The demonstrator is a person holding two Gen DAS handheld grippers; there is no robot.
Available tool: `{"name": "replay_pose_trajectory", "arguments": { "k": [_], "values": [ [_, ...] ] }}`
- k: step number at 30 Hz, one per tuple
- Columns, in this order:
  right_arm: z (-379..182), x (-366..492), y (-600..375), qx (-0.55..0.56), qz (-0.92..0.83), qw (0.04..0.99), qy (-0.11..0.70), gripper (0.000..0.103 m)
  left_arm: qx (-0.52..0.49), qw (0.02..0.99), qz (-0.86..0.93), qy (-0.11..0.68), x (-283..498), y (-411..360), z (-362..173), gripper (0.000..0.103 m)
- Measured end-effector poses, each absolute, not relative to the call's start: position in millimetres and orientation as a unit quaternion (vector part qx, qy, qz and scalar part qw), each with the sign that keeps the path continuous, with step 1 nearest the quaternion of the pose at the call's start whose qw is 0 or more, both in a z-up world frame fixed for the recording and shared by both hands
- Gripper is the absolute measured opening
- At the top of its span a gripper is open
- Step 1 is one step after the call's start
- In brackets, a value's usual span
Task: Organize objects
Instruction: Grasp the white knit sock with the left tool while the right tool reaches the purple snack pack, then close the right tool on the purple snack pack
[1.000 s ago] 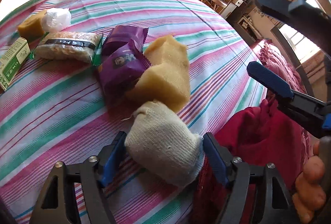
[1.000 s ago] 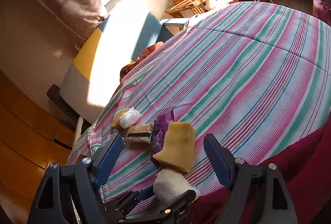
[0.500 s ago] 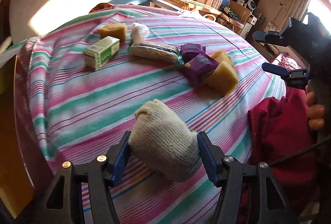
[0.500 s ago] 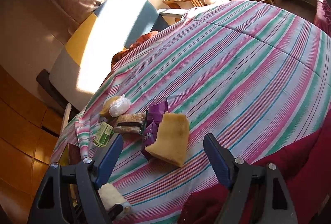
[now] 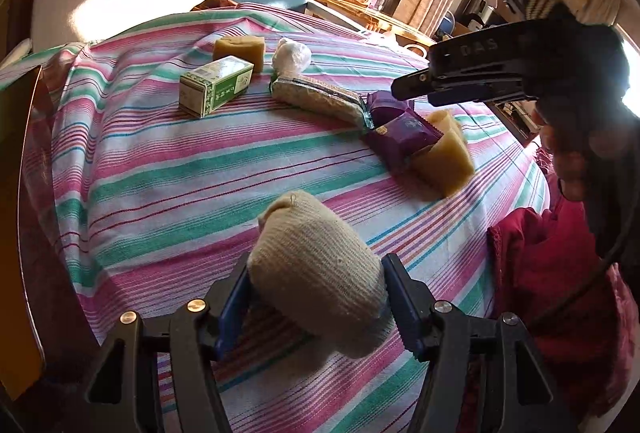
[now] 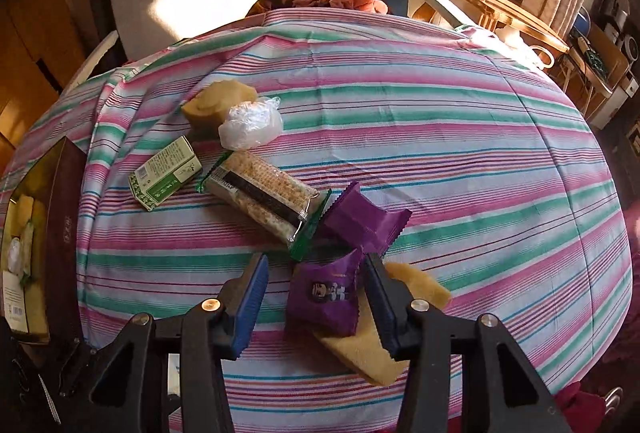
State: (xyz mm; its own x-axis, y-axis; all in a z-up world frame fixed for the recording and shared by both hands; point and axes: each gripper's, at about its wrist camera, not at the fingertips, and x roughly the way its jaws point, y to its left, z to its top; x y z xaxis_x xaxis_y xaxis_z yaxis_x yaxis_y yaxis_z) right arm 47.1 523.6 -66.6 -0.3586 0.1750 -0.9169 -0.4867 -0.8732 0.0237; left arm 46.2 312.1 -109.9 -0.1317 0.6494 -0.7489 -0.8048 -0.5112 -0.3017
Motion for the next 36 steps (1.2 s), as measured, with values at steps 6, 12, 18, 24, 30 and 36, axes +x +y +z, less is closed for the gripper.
{"name": "replay_pose_trajectory", "arguments": {
  "k": [6, 12, 18, 24, 30, 36],
  "values": [
    [-92.4, 46.0, 520.8, -0.562, 0.780, 0.105, 0.254, 0.050, -0.447, 0.485, 0.746, 0.089, 46.1, 306.9, -106.6, 0.062],
    [-74.3, 55.4, 516.5, -0.521, 0.801, 0.085, 0.283, 0.050, -0.454, 0.475, 0.749, 0.085, 42.7, 295.9, -105.7, 0.062],
    [-71.5, 39.6, 483.1, -0.554, 0.817, 0.063, 0.144, 0.056, -0.453, 0.473, 0.751, 0.088, 43.8, 293.6, -105.6, 0.062],
    [-73.2, 37.6, 442.2, -0.586, 0.808, 0.026, -0.062, 0.070, -0.453, 0.475, 0.749, 0.089, 43.3, 293.6, -105.9, 0.062],
    [-90.5, 24.7, 428.1, -0.613, 0.770, 0.000, -0.175, 0.068, -0.454, 0.477, 0.747, 0.089, 42.8, 294.1, -106.2, 0.063],
    [-112.6, -1.9, 419.6, -0.631, 0.743, -0.030, -0.220, 0.068, -0.456, 0.479, 0.745, 0.087, 41.0, 294.8, -106.9, 0.063]
  ]
}}
